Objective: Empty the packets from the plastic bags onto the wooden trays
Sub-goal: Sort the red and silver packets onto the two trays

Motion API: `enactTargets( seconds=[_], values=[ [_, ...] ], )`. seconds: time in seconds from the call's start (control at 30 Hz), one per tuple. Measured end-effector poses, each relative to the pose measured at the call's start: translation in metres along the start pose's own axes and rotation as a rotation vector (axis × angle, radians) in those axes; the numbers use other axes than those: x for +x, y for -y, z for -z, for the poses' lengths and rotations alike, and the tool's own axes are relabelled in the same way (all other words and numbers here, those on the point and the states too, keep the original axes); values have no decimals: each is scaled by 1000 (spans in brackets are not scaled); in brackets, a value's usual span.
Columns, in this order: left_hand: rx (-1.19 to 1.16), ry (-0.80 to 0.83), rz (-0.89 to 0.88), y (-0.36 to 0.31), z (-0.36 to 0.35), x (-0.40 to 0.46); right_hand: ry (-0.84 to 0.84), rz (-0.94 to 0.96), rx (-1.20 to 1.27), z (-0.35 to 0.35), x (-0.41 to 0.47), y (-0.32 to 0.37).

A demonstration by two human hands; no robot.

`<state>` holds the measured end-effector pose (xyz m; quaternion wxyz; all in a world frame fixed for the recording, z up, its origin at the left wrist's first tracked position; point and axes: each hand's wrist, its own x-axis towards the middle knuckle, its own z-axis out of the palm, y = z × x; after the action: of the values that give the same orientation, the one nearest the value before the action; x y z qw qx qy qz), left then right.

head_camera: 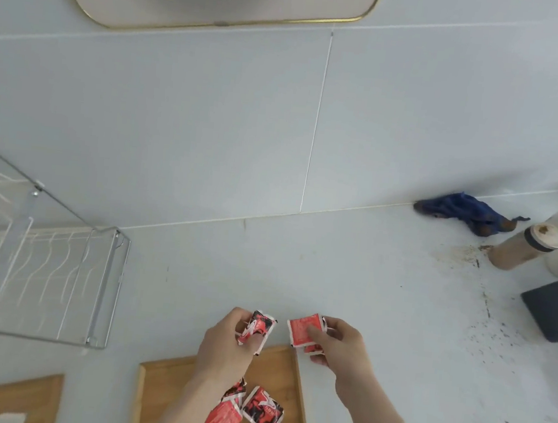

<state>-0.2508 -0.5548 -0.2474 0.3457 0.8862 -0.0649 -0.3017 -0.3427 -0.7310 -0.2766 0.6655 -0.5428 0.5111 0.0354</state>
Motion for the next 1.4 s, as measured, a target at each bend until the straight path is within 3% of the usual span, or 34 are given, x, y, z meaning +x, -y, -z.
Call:
enactTargets(
  seconds=[0.23, 0.33, 0.4, 0.67, 0.8, 1.1, 1.4],
  values=[
    [-68, -6, 116, 53, 33, -44, 104, 60, -126, -35, -55, -30],
    [50, -31, 116, 76, 37, -60, -62, 215, -510, -43, -65, -50],
    [94, -86, 113, 85, 40, -69, -158, 317, -602, -42, -74, -56],
    [224, -194, 25, 100, 55, -85, -256, 584, -844, -45, -78, -66],
    [347, -230, -50, 106, 68, -88, -218, 648, -1021, -60, -76, -64],
    [541, -256, -161, 148, 114, -101, -168, 773, -1184, -115, -102, -73],
    [384, -286, -182, 256, 211, -121, -192, 834, -1270, -244, -163, -93]
  ],
)
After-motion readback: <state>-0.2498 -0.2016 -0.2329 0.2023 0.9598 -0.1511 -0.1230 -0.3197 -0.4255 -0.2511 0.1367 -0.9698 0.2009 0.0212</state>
